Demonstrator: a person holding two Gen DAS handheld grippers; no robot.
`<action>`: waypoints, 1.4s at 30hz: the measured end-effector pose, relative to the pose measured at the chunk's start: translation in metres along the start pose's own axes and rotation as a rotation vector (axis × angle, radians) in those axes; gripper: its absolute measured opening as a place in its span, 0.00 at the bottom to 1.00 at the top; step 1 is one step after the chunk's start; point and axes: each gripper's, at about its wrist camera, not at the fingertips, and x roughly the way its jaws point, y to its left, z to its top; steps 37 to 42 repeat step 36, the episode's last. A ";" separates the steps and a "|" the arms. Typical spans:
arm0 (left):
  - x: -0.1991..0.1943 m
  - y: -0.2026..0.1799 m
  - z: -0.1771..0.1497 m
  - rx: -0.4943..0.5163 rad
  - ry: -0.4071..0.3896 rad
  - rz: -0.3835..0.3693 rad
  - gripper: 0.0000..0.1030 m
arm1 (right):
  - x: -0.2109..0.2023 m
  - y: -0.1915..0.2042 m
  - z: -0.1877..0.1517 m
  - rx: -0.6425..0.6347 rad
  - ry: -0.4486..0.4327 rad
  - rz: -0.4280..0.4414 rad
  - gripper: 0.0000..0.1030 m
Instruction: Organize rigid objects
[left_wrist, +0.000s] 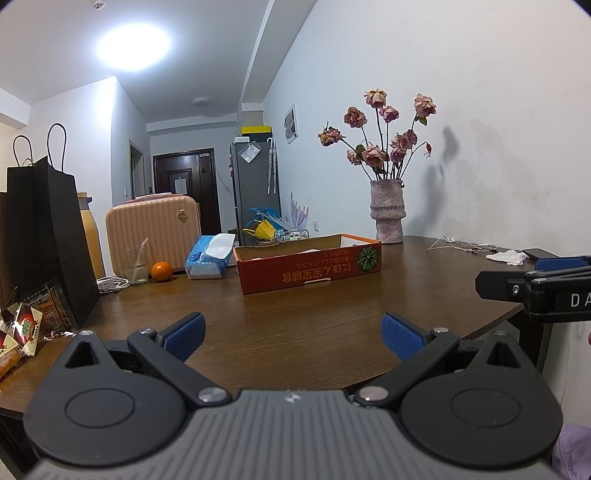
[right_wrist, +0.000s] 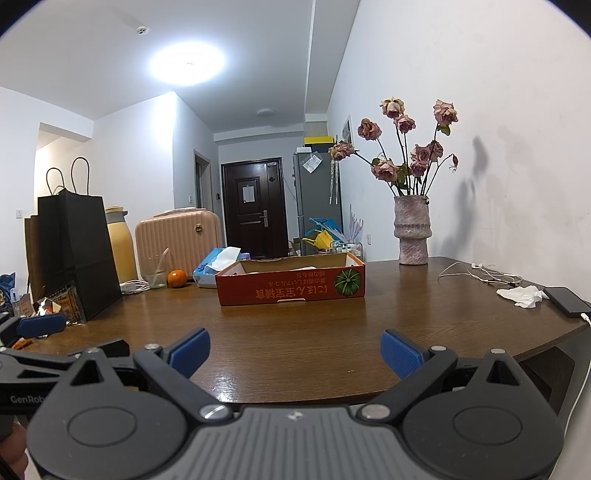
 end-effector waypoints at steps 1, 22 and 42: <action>0.000 0.000 0.000 0.000 0.001 0.000 1.00 | 0.000 0.000 0.000 0.000 0.000 0.000 0.96; 0.000 -0.001 0.000 0.002 -0.001 0.006 1.00 | 0.000 -0.001 0.000 0.002 0.003 -0.001 0.96; 0.000 -0.001 -0.001 0.006 -0.005 0.001 1.00 | 0.000 -0.001 0.000 0.003 0.003 -0.002 0.96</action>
